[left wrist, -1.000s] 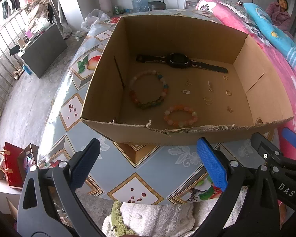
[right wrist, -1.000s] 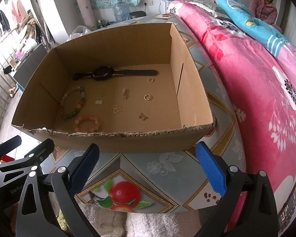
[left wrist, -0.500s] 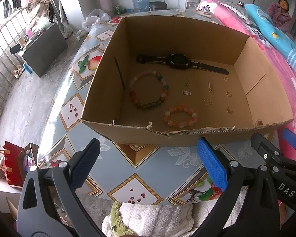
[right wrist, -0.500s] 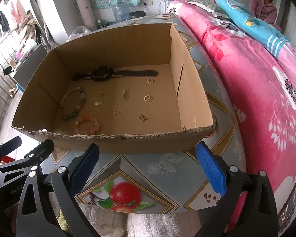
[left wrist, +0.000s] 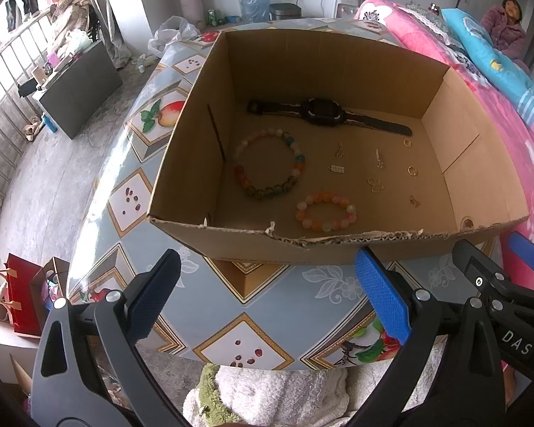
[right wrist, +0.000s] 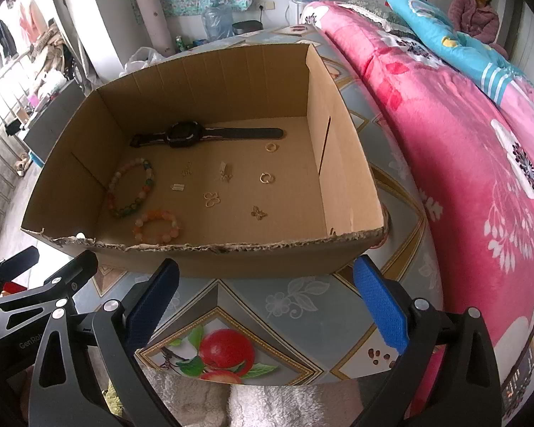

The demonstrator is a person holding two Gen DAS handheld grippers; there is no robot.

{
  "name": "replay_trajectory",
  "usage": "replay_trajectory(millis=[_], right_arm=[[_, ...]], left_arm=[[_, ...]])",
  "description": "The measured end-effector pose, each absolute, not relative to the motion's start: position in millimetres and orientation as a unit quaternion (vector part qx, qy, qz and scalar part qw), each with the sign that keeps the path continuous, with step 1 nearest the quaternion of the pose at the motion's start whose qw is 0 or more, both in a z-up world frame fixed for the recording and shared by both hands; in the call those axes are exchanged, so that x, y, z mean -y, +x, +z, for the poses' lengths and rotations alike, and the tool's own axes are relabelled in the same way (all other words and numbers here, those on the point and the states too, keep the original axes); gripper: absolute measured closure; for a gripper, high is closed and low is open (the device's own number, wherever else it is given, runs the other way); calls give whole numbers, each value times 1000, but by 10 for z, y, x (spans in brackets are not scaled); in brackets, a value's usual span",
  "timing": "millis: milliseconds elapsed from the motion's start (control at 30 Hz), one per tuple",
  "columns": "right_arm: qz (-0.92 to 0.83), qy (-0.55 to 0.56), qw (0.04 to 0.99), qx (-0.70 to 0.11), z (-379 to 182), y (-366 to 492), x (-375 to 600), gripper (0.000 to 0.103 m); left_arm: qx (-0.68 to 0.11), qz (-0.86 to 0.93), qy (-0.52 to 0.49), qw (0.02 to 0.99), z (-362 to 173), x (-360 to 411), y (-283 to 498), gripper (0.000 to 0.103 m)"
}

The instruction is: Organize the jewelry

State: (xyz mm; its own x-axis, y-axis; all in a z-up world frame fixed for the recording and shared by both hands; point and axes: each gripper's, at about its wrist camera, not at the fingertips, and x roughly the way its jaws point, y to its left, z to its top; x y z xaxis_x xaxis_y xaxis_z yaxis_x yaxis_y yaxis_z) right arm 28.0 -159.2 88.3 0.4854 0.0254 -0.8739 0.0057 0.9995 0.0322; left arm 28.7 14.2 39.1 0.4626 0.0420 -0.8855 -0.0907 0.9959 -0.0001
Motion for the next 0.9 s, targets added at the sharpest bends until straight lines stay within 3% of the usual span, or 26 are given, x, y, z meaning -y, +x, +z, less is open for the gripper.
replay_trajectory(millis=[900], right_arm=[[5,15,861,-508,865,282,1592,7]], left_arm=[[-520,38,-26,853,367,-148,293,8]])
